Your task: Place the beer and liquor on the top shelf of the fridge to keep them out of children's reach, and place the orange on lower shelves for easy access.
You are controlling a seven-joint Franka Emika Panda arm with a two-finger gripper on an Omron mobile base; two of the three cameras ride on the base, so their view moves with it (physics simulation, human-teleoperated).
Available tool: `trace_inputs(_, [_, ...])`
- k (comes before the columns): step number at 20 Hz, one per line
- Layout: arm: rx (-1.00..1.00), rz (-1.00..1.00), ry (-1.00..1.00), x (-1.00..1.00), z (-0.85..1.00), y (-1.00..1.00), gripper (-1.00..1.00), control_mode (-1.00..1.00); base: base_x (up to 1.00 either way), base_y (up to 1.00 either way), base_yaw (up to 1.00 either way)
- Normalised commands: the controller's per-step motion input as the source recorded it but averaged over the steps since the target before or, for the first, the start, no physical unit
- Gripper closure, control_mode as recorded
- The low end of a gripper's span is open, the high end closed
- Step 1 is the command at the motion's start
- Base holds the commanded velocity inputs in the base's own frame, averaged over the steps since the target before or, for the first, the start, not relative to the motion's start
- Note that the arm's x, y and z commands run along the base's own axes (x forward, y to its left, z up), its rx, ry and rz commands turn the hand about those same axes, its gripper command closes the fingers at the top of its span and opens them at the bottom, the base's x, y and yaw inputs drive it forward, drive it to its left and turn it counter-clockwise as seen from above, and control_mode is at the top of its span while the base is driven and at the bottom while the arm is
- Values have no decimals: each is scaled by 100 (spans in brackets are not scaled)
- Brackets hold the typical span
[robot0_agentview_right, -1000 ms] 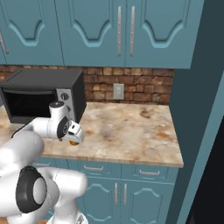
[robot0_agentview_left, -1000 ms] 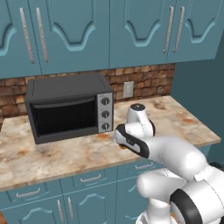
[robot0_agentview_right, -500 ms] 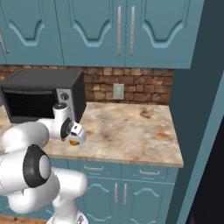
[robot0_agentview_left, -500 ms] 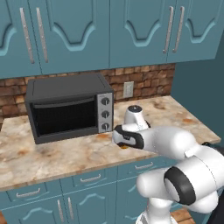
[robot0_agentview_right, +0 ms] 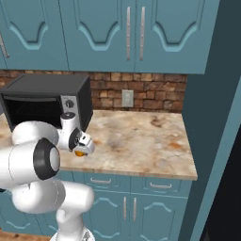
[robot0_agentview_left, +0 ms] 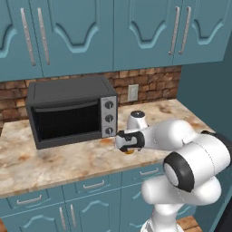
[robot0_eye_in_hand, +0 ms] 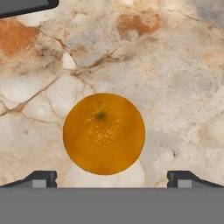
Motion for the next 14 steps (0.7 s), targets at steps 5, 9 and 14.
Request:
trace_inputs(5, [0, 0, 0, 22, -13, 1, -100, -100, 0, 0, 0])
trace_inputs(9, [0, 0, 0, 19, -15, 1, -100, -100, 0, 0, 0])
trace_inputs(14, [0, 0, 0, 15, -16, 4, -100, -100, 0, 0, 0])
